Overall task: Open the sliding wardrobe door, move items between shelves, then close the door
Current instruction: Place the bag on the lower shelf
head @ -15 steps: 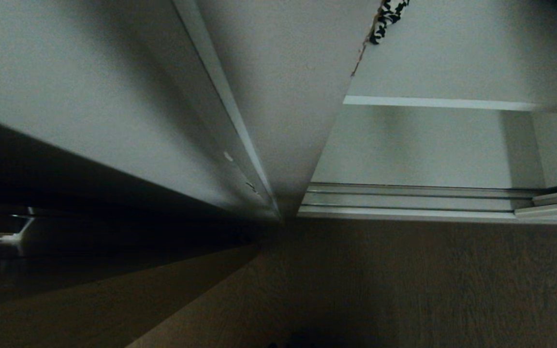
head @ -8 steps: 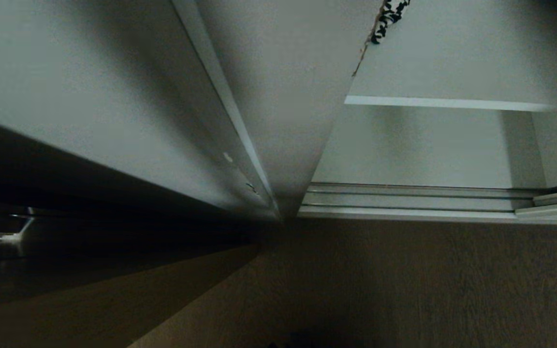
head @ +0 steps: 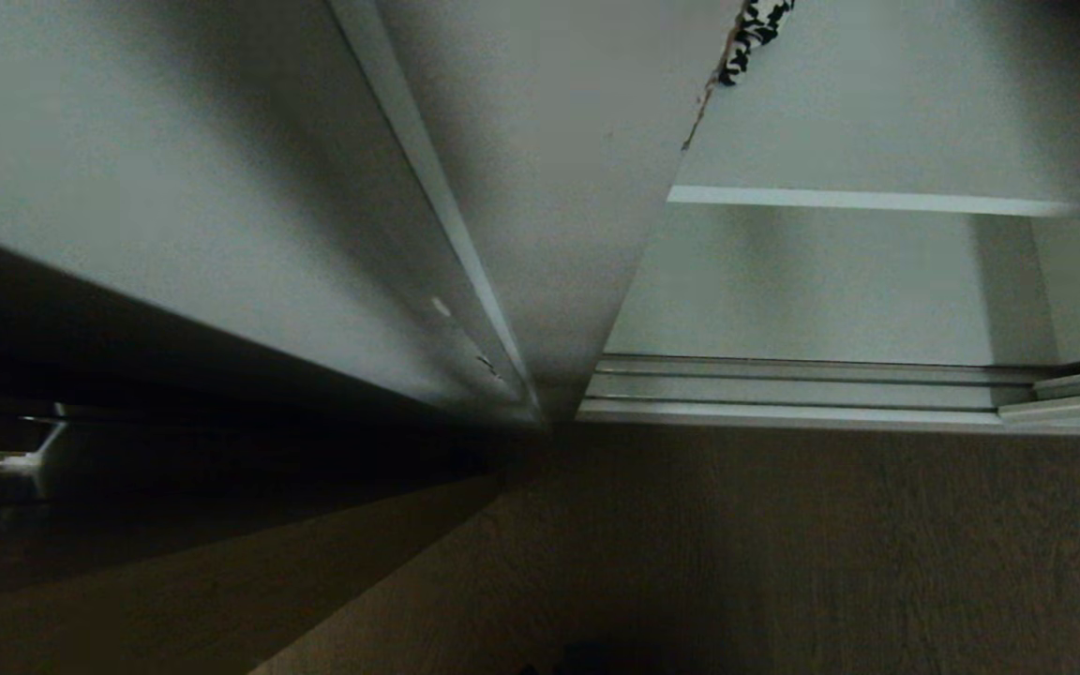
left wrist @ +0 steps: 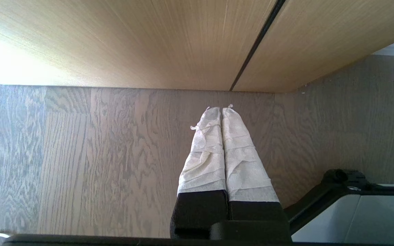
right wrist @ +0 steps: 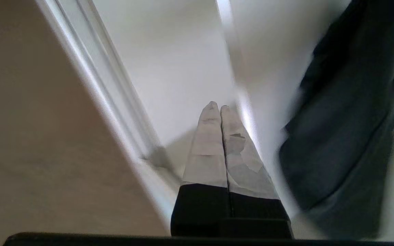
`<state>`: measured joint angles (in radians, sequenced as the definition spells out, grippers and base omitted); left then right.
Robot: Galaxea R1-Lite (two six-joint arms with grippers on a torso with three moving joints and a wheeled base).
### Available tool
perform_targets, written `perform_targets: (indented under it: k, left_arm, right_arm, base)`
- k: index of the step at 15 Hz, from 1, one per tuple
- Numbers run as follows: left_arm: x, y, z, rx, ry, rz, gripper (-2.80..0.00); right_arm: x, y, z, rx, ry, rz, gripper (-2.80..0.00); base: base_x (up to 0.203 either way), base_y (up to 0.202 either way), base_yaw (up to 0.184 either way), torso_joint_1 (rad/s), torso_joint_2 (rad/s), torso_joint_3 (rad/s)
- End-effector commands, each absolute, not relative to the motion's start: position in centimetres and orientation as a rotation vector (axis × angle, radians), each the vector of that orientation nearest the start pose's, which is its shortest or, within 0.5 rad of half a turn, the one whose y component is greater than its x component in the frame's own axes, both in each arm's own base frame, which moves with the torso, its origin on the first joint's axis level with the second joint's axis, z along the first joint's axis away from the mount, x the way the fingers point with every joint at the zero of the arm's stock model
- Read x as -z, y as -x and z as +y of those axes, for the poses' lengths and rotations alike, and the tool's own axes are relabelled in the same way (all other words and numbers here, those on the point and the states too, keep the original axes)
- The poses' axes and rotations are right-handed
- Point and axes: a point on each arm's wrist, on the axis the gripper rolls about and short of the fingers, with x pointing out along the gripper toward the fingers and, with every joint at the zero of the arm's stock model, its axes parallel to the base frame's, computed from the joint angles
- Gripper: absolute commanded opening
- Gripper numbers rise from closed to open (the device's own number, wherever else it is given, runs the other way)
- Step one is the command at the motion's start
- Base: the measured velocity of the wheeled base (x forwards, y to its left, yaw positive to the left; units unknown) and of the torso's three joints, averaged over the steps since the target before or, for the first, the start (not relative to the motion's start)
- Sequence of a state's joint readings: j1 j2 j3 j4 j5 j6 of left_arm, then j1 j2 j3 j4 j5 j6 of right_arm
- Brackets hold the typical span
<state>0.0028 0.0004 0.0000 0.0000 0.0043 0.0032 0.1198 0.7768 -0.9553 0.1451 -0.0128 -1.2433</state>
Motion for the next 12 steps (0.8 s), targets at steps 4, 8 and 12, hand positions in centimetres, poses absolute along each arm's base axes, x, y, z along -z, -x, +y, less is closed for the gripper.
perform_targets:
  k: [4,8,12]
  left_arm:
    - [-7.6,2.3,0.0,-0.008,-0.003,0.002,-2.80]
    - [-7.6,2.3,0.0,-0.008,-0.003,0.002,-2.80]
    - [-7.6,2.3,0.0,-0.008,-0.003,0.002,-2.80]
  right_arm:
    - [-34.6,-8.5,-0.6,0.100,1.549,0.019,-2.80]
    - [-34.7,-8.1,-1.6,0.213,1.649,0.133,-2.80]
    - [-34.9,-7.4,-1.7,0.322,1.645,0.172,0.00]
  base:
    - [0.000,0.000,0.000,0.000,0.00,0.000]
    - [0.000,0.000,0.000,0.000,0.00,0.000]
    - [0.000,0.000,0.000,0.000,0.00,0.000]
